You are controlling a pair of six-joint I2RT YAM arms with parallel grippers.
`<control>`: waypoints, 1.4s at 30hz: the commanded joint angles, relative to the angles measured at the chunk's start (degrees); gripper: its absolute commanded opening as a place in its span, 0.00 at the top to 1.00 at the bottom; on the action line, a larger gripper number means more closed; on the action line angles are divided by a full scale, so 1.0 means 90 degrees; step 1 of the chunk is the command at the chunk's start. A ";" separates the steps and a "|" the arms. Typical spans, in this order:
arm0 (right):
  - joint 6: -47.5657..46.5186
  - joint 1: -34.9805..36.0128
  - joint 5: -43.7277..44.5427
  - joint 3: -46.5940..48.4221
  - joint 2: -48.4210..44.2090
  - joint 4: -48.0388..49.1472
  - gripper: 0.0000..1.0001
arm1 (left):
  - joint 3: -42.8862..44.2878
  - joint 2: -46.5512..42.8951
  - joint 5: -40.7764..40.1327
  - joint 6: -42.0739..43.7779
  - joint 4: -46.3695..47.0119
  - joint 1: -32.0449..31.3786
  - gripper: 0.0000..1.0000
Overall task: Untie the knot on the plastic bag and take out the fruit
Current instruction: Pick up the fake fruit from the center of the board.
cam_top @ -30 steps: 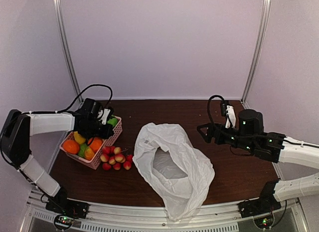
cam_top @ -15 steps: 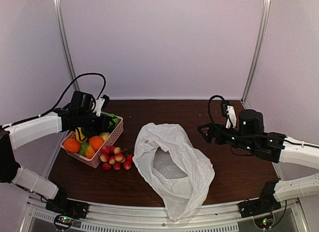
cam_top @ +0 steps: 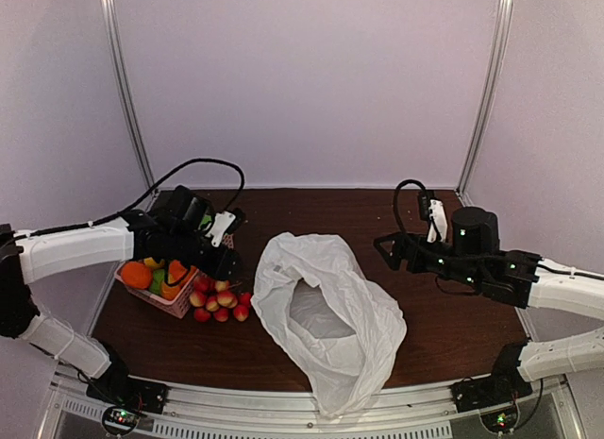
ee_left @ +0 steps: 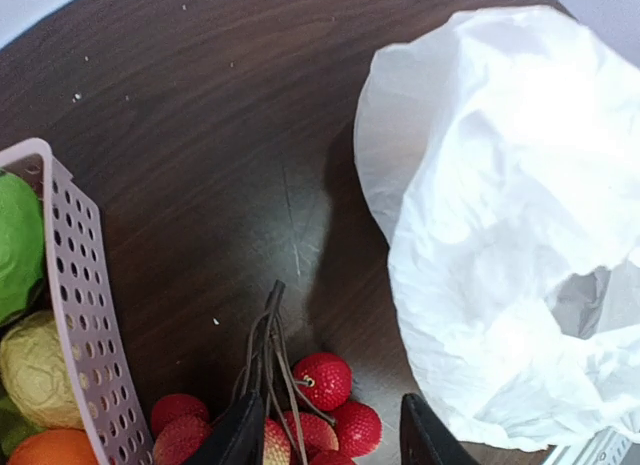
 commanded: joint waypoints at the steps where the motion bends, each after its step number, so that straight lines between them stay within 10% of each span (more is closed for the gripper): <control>1: 0.0020 -0.0033 0.0130 0.0024 -0.0214 -0.0109 0.03 | 0.0317 0.0641 -0.0283 0.0287 -0.0279 -0.0035 0.57; 26: 0.0030 -0.0038 0.0277 -0.0021 -0.0411 -0.0282 0.02 | 0.1172 0.2701 -0.0485 0.1221 -0.0488 -0.0084 0.65; 36: 0.0061 -0.0034 0.0287 -0.0059 -0.0493 -0.0315 0.02 | 0.1012 0.2532 -0.0528 0.1120 -0.0236 -0.0122 0.99; 42: 0.0093 -0.0033 0.0328 -0.0143 -0.0629 -0.0349 0.02 | 0.0722 0.1769 -0.0396 0.0775 0.0107 -0.0122 1.00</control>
